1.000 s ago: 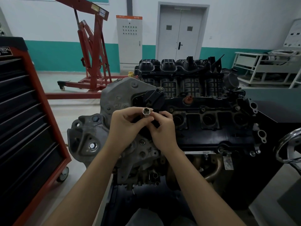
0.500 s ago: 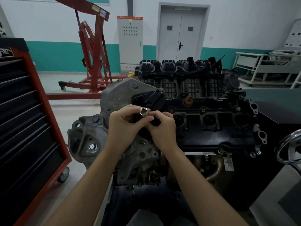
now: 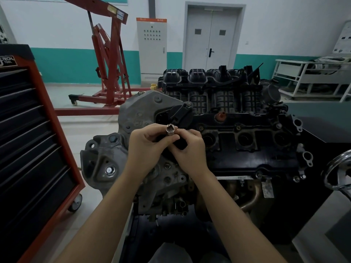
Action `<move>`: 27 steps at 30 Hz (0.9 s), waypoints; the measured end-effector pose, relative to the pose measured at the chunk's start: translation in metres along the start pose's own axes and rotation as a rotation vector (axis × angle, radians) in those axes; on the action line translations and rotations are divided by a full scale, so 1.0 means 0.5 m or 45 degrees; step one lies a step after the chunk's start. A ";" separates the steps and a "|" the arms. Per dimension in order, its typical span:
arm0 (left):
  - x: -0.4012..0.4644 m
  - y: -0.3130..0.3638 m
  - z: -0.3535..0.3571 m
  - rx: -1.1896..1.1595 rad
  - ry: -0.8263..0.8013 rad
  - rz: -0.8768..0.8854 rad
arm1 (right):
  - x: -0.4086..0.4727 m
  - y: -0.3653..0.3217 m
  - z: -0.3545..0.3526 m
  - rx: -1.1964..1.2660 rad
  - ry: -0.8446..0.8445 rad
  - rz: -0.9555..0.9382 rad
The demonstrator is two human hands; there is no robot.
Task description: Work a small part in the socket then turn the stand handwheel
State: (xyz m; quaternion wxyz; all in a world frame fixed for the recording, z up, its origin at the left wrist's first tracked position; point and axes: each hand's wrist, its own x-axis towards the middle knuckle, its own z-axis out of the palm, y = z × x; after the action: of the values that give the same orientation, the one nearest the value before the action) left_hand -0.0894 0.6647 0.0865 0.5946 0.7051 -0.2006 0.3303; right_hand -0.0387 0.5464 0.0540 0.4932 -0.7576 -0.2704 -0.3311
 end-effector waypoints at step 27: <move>-0.001 0.000 -0.002 -0.092 -0.018 -0.075 | -0.003 0.000 -0.006 0.054 -0.060 0.050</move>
State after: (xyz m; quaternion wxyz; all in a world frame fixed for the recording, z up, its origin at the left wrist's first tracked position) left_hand -0.0903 0.6657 0.0862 0.6276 0.6911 -0.1957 0.3003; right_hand -0.0403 0.5434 0.0539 0.5091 -0.7597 -0.2739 -0.2977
